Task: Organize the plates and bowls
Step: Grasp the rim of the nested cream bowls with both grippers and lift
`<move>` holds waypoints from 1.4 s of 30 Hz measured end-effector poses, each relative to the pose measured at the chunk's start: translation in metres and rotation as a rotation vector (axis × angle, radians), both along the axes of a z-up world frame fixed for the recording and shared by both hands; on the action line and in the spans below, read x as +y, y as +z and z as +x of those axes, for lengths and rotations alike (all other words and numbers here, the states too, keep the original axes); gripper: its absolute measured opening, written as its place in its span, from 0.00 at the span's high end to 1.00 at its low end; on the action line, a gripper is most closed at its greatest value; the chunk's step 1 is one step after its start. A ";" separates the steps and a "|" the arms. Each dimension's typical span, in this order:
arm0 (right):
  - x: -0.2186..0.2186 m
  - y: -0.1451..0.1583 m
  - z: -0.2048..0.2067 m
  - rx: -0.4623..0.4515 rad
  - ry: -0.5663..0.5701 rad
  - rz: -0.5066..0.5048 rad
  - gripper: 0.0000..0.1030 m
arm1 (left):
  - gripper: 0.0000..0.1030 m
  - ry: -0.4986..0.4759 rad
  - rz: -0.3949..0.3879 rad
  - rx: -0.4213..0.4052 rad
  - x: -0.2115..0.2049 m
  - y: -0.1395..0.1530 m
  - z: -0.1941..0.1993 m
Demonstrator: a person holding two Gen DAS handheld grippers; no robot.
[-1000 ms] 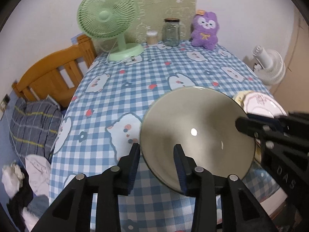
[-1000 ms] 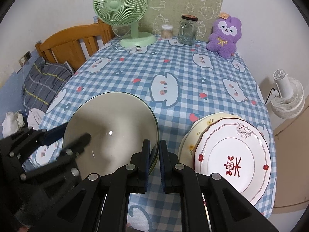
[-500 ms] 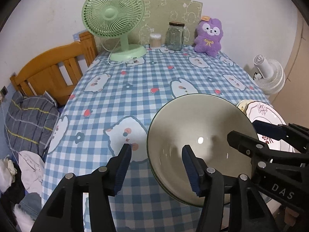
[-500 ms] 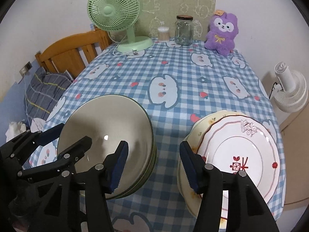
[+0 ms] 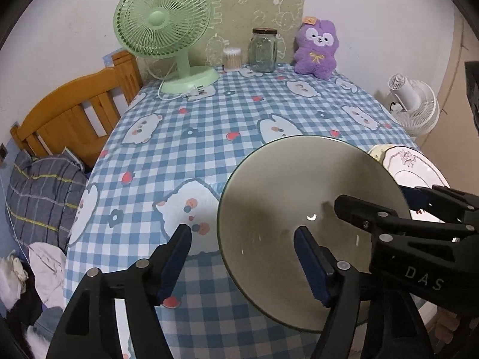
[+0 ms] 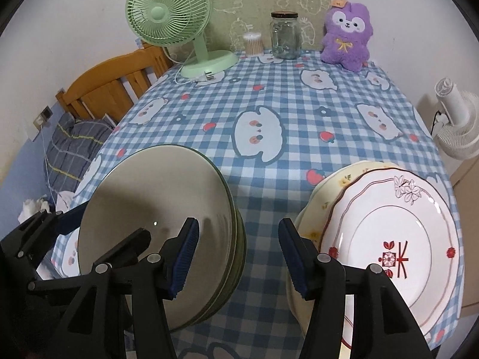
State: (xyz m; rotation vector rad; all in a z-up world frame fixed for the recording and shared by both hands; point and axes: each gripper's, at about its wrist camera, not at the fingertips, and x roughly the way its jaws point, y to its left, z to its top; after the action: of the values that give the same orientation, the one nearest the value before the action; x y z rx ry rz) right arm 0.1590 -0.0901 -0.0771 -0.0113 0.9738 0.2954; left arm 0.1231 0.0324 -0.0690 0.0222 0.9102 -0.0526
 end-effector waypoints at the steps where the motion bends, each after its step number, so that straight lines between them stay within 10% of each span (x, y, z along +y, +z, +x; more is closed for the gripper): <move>1: 0.000 -0.001 0.000 -0.002 -0.004 -0.002 0.43 | 0.28 0.004 -0.008 0.007 0.001 -0.002 0.002; 22: 0.008 -0.015 0.011 0.023 -0.048 0.035 0.43 | 0.33 0.035 -0.090 0.051 0.009 -0.021 0.015; 29: 0.009 -0.015 0.010 0.030 -0.058 0.042 0.46 | 0.57 0.008 -0.102 0.049 -0.001 -0.018 0.012; 42: 0.015 -0.014 0.010 0.048 -0.048 0.027 0.59 | 0.59 0.015 -0.076 0.067 -0.005 -0.016 0.014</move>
State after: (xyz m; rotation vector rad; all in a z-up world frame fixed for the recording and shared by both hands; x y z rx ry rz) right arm 0.1689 -0.0746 -0.0910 0.0438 1.0165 0.2652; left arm 0.1372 0.0276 -0.0849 -0.0568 0.9742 -0.0746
